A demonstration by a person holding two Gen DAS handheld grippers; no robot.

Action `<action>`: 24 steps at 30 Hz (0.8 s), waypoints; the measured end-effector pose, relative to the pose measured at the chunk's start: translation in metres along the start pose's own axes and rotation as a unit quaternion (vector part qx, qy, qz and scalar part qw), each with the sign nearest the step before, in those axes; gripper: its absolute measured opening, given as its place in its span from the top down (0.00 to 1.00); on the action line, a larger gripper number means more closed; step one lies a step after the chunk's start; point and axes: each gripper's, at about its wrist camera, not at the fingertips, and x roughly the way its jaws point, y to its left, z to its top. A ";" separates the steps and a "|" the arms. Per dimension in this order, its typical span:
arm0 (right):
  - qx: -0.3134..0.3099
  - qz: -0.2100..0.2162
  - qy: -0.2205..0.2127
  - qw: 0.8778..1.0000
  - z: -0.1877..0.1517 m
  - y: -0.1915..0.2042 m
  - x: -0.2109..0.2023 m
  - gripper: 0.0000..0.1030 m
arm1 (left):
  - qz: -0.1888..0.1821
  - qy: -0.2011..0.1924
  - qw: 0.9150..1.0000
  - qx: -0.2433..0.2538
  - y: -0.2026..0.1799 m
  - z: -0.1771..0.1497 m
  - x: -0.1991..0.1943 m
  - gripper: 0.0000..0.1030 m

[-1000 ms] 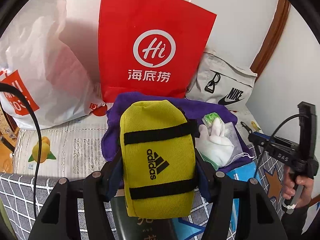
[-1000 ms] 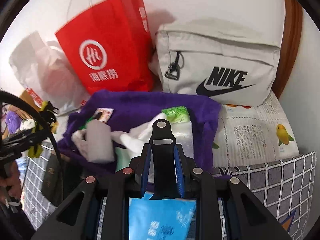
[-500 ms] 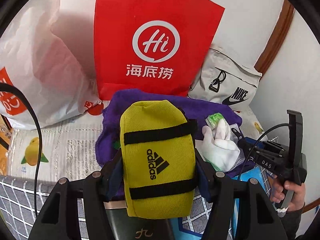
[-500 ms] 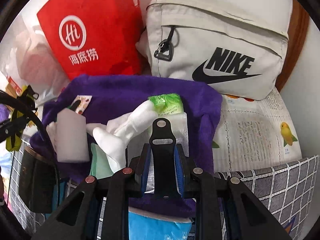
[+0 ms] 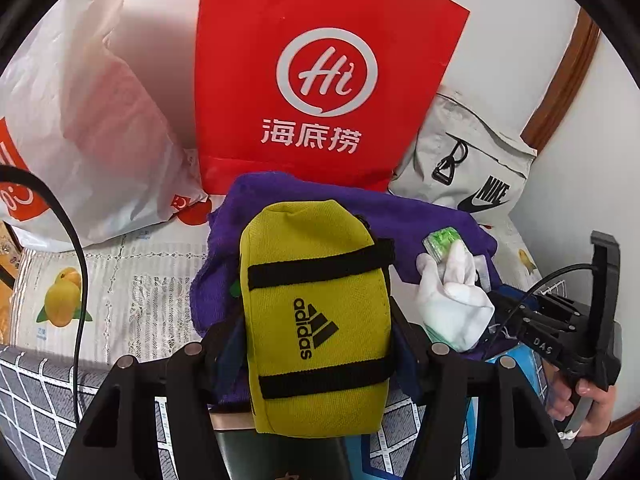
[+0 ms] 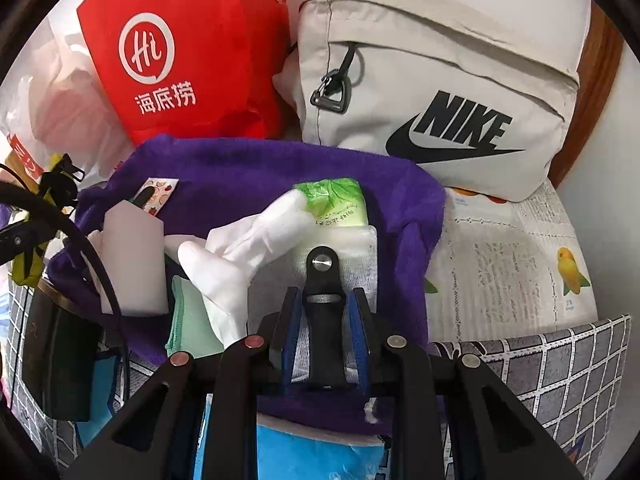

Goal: Organize soft objects
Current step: 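Lower the black strap onto the purple towel and open the right gripper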

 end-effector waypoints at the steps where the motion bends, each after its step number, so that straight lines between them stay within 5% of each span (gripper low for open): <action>1: 0.002 0.003 -0.002 1.000 0.000 -0.001 -0.002 0.75 | 0.001 0.000 1.000 0.000 -0.001 0.000 0.001 0.41; 5: 0.000 0.007 -0.022 1.000 -0.002 -0.001 -0.012 0.52 | 0.005 0.004 1.000 0.000 -0.002 0.001 0.006 0.41; 24: 0.003 0.029 -0.063 0.998 -0.010 0.004 -0.037 0.52 | 0.028 0.007 1.000 0.005 -0.006 0.021 0.012 0.40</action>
